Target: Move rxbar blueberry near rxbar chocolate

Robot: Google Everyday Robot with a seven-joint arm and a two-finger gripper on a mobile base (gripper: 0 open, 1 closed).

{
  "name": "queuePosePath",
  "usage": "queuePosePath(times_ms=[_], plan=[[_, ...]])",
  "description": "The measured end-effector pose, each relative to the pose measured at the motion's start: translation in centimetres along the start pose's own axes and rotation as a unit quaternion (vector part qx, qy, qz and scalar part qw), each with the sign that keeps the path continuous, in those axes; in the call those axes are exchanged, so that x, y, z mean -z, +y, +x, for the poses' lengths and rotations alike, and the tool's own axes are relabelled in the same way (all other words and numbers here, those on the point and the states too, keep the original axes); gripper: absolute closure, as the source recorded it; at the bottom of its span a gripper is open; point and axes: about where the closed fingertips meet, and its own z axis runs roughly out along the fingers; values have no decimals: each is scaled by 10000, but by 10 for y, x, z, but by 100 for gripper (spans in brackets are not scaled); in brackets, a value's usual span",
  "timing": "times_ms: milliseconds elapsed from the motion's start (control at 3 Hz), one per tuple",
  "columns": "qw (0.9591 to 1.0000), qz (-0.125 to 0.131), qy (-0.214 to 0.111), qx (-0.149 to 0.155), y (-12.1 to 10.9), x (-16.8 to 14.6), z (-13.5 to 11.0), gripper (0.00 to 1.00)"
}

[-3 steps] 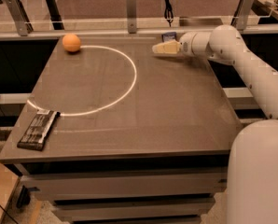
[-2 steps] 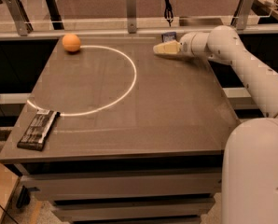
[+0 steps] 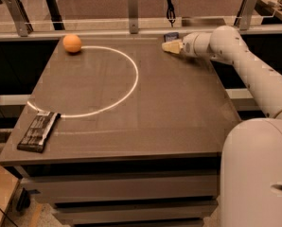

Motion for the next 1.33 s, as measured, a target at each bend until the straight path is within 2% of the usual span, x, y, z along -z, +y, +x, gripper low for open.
queuePosePath(times_ms=[667,1000,1333], plan=[[10000,-24,51,38,1,-3,-1,88],[9996,-141,30,259,13,1,-18,100],[9979,-367,-69,520,32,11,-42,100]])
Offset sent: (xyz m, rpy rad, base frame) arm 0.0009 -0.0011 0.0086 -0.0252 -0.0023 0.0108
